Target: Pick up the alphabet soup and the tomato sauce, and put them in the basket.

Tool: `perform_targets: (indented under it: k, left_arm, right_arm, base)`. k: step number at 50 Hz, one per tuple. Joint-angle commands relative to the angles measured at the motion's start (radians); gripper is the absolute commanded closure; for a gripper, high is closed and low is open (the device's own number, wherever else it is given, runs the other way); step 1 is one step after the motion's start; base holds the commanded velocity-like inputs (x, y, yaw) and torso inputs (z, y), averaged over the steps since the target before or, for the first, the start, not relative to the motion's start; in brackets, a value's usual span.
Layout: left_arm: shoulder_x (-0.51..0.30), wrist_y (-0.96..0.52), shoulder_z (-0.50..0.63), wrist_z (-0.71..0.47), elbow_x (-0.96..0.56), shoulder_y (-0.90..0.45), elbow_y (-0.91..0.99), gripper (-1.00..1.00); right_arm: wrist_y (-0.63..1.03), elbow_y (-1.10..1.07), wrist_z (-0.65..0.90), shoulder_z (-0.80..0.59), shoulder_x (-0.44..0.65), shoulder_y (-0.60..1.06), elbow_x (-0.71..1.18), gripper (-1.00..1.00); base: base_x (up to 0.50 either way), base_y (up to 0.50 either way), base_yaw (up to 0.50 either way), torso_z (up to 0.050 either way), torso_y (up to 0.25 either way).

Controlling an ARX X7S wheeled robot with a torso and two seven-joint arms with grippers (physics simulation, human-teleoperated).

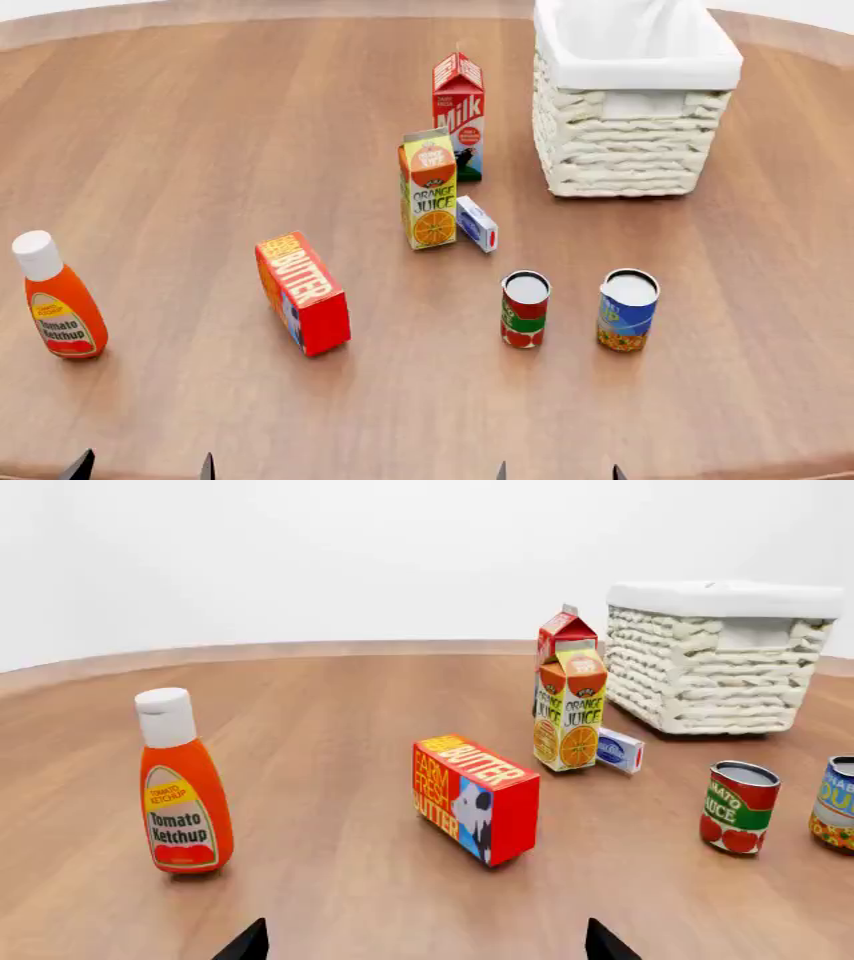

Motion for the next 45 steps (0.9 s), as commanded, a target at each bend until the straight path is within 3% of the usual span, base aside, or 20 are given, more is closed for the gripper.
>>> perform_targets:
  k: [1, 13, 16, 23, 24, 29, 36, 45]
  left_arm:
    - [-0.01, 0.0, 0.011, -0.011, -0.01, 0.0, 0.0, -1.0]
    - [-0.047, -0.044, 0.058, -0.057, -0.034, -0.022, -0.013, -1.0]
    - [-0.064, -0.078, 0.056, -0.065, -0.037, -0.047, 0.046, -1.0]
    - [-0.146, -0.352, -0.015, -0.1, -0.033, -0.137, 0.49, -1.0]
    - [-0.157, -0.382, -0.022, -0.107, -0.023, -0.156, 0.533, -1.0]
    - [-0.194, -0.51, -0.044, -0.103, -0.025, -0.228, 0.725, -1.0]
    - [-0.213, -0.599, -0.048, -0.092, -0.051, -0.299, 0.832, -1.0]
    - [-0.21, -0.597, -0.05, -0.1, -0.066, -0.297, 0.835, -1.0]
  right_arm:
    - [0.0, 0.0, 0.013, -0.013, 0.009, 0.0, 0.009, -1.0]
    - [0.068, 0.024, 0.059, -0.058, 0.042, 0.028, 0.05, -1.0]
    - [0.136, -0.06, 0.094, -0.059, 0.048, 0.067, 0.038, -1.0]
    - [0.411, -0.463, 0.094, -0.085, 0.1, 0.232, 0.028, -1.0]
    - [0.388, -0.47, 0.096, -0.086, 0.104, 0.231, 0.025, -1.0]
    - [0.6, -0.672, 0.088, -0.082, 0.14, 0.373, 0.023, -1.0]
    - [0.725, -0.756, 0.081, -0.061, 0.149, 0.477, 0.049, -1.0]
    - [0.739, -0.768, 0.088, -0.08, 0.155, 0.486, 0.049, -1.0]
  base:
    - [0.0, 0.0, 0.0, 0.0, 0.0]
    - [0.0, 0.0, 0.0, 0.0, 0.0]
    - [0.0, 0.0, 0.0, 0.0, 0.0]
    - [0.0, 0.0, 0.0, 0.0, 0.0]
    - [0.0, 0.0, 0.0, 0.0, 0.0]
    - [0.0, 0.0, 0.0, 0.0, 0.0]
    - [0.0, 0.0, 0.0, 0.017, 0.0]
    - [0.0, 0.0, 0.0, 0.05, 0.0]
